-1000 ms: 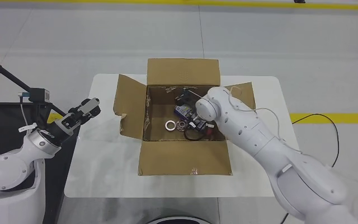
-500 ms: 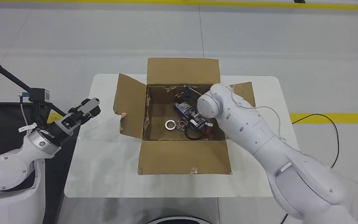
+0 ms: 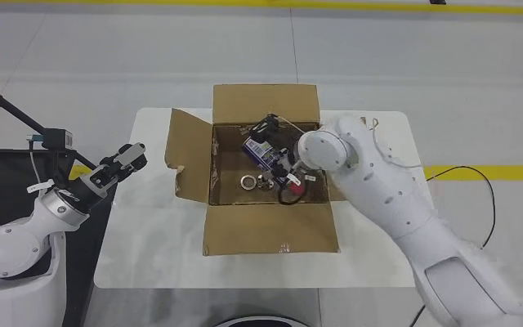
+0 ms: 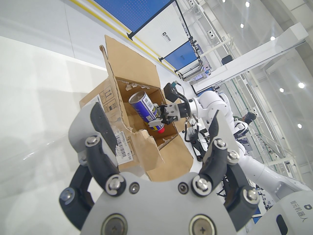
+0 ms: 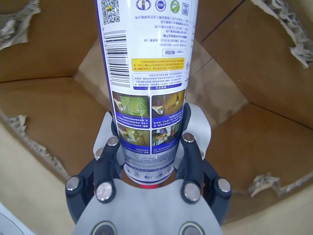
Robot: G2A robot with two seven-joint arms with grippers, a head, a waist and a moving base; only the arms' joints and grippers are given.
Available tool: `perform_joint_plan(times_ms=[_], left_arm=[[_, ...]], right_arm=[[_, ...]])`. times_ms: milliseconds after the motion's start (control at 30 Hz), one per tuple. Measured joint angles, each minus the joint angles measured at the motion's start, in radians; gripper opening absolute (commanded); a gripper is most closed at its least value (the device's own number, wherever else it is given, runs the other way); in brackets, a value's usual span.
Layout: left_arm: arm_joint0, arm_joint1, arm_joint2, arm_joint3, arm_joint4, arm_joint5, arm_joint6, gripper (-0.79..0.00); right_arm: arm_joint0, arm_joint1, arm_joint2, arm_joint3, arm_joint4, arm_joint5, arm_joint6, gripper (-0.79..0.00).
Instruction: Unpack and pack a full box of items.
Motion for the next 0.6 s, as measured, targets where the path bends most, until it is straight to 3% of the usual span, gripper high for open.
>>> perform_joint_plan(times_ms=[333,600], left_arm=[[0.001,0.0,0.001,-0.001,0.0,0.0,0.003,0.0],[0.021,0.006,0.02,-0.014,0.003,-0.013,0.035,0.0]], right_arm=[[-0.164,0.098,0.349,-0.334,-0.011,0.023,-0.032,-0.785],[-0.216,0.147,0.623,-0.387,-0.068,0.08,-0.065,-0.785]])
